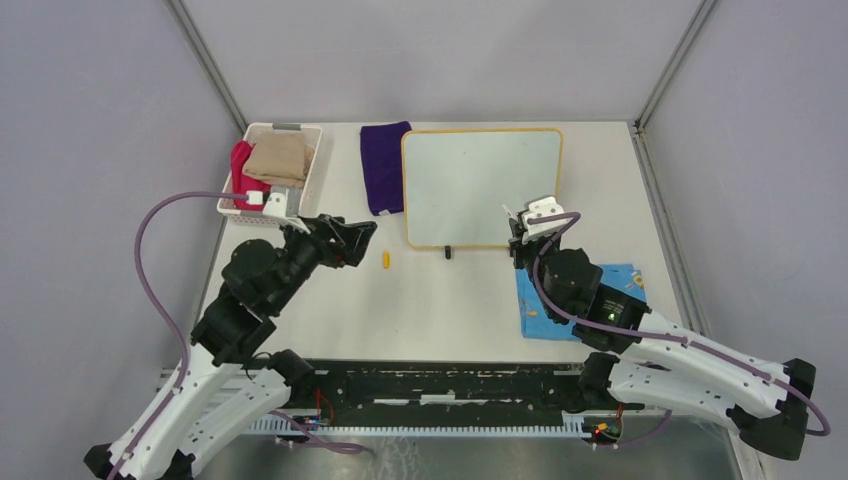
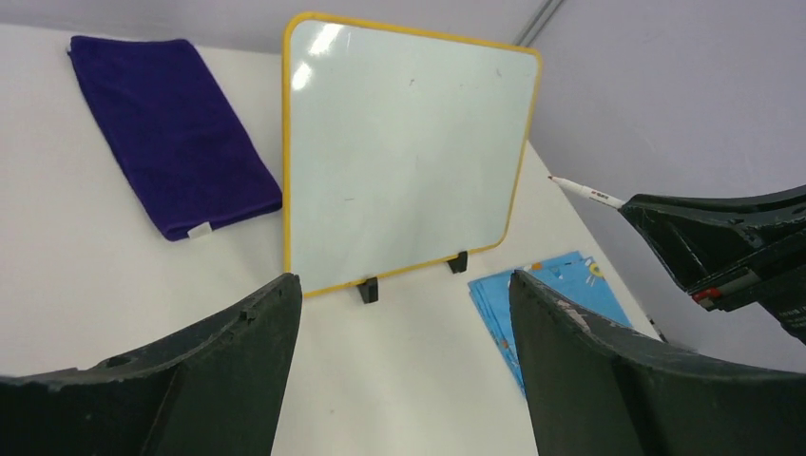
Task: Write a sentence on the whiteboard
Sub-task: Adjust the whiteboard marker.
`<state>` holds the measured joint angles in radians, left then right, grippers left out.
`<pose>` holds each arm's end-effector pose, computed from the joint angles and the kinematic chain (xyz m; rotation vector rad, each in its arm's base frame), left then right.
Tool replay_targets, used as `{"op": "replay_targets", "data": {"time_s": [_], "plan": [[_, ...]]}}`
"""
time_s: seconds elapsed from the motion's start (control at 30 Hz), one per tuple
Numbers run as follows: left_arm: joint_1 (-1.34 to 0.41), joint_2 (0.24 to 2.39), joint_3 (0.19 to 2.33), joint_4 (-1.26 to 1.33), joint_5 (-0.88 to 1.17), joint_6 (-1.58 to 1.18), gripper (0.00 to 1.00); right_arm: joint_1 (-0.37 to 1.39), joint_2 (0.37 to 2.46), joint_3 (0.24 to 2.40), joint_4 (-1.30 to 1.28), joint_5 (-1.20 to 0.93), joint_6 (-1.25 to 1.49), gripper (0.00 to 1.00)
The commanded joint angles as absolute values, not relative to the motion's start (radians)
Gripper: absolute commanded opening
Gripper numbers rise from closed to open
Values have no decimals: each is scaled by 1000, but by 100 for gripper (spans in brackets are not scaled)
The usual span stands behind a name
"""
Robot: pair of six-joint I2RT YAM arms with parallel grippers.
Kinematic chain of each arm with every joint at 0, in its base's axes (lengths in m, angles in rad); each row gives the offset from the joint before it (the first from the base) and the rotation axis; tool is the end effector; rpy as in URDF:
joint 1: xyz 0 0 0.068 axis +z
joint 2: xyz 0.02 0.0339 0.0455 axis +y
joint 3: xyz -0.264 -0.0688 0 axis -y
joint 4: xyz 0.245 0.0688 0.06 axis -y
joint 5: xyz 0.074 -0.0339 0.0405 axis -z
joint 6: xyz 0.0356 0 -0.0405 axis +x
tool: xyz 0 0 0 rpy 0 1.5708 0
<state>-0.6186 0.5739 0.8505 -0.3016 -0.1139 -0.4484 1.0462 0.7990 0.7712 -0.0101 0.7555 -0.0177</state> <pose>0.1058 -0.0703 0.3787 0.0486 1.6446 -0.7342 0.1124 0.1456 0.3521 -0.2663 1.5794 0.1917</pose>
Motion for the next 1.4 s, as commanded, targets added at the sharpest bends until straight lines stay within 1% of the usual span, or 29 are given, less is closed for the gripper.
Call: {"op": "replay_targets", "data": {"time_s": [0.0,0.17,0.3,0.57,0.77,0.9,1.07,1.23,1.37], "plan": [[-620,618,851,-302,-164,-410,85,1052,774,730,-7,903,-48,0],[-620,661,838,-274,-180,-387,85,1044,707,637,111,787,-68,0],[-620,701,825,-239,-187,-372,86,1031,706,624,144,727,-77,0],[-620,832,879,-214,-195,-357,87,1030,673,556,287,687,-103,0],[-620,827,803,-16,-233,-382,87,1017,636,496,398,602,-84,0],[-620,808,756,93,-269,-329,89,936,637,489,404,489,-35,0],[-620,867,809,36,-253,-254,90,823,665,508,371,347,31,0],[-620,953,894,-93,-254,-277,90,823,681,531,351,361,8,0],[-618,992,913,-150,-146,-331,91,822,676,515,366,388,8,0]]}}
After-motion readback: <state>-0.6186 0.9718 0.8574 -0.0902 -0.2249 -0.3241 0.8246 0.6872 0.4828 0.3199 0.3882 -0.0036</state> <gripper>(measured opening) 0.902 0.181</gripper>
